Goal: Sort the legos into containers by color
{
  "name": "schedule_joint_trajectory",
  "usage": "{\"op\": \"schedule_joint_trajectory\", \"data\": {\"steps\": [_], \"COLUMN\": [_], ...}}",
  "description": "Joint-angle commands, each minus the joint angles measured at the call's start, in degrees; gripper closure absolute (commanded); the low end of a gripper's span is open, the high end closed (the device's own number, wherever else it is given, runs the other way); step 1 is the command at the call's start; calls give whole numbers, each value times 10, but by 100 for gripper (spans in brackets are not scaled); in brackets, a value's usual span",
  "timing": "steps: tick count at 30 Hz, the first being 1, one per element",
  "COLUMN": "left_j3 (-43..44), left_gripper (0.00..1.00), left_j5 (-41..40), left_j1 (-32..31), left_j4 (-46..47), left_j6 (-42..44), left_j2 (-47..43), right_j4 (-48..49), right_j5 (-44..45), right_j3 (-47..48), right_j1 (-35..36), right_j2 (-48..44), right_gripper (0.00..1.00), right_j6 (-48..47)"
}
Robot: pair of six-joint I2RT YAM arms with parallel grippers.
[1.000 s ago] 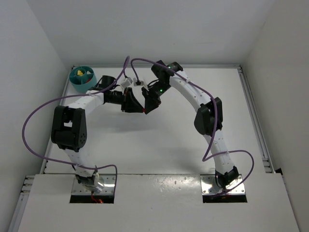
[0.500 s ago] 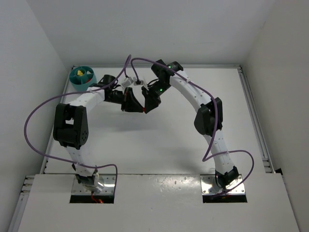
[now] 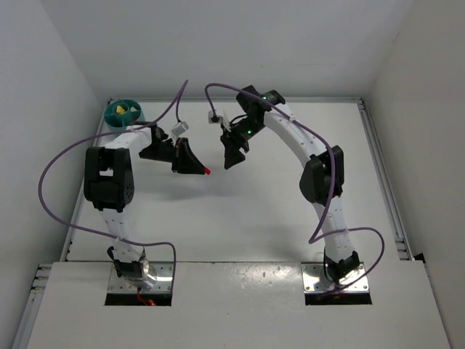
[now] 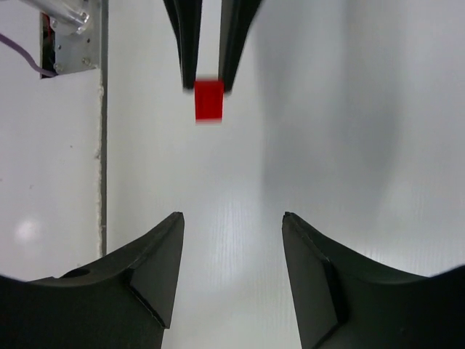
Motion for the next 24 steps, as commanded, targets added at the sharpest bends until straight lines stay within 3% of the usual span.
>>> {"op": "schedule_joint_trajectory", "data": {"steps": [1,6,9,10,11,12,15,19,24], "left_j3": [2,53,151,176,200,200,207,291,332], "left_gripper": [95,99,100,100,100,100,100,100,100], "left_j5": [80,22,-61,-92,-133,-204,-310,-389,-511], "left_j1": [23,28,28,28,28,28,28,44,79], "left_j4": [-36,-36,-20,14,112,149,265,266,301], "left_j6": [80,16,-87,-234,-308,-349,-477,-574,-619], "left_j2": [-26,3,49,58,58,47,15,43,38], "right_j4": [13,19,19,24,24,24,24,29,45], "right_j5": [3,30,37,44,44,44,49,69,99], "right_j3": [-36,-50,-50,-50,-50,-50,-55,-60,-88], "right_j1": [-21,-59,-65,-65,-65,-71,-71,-82,-87], "right_j2": [-61,-67,-67,-67,-67,-67,-67,-67,-73], "right_gripper": [43,44,45,45,45,45,45,48,49], "right_j6": [1,1,7,7,7,12,12,23,34]}}
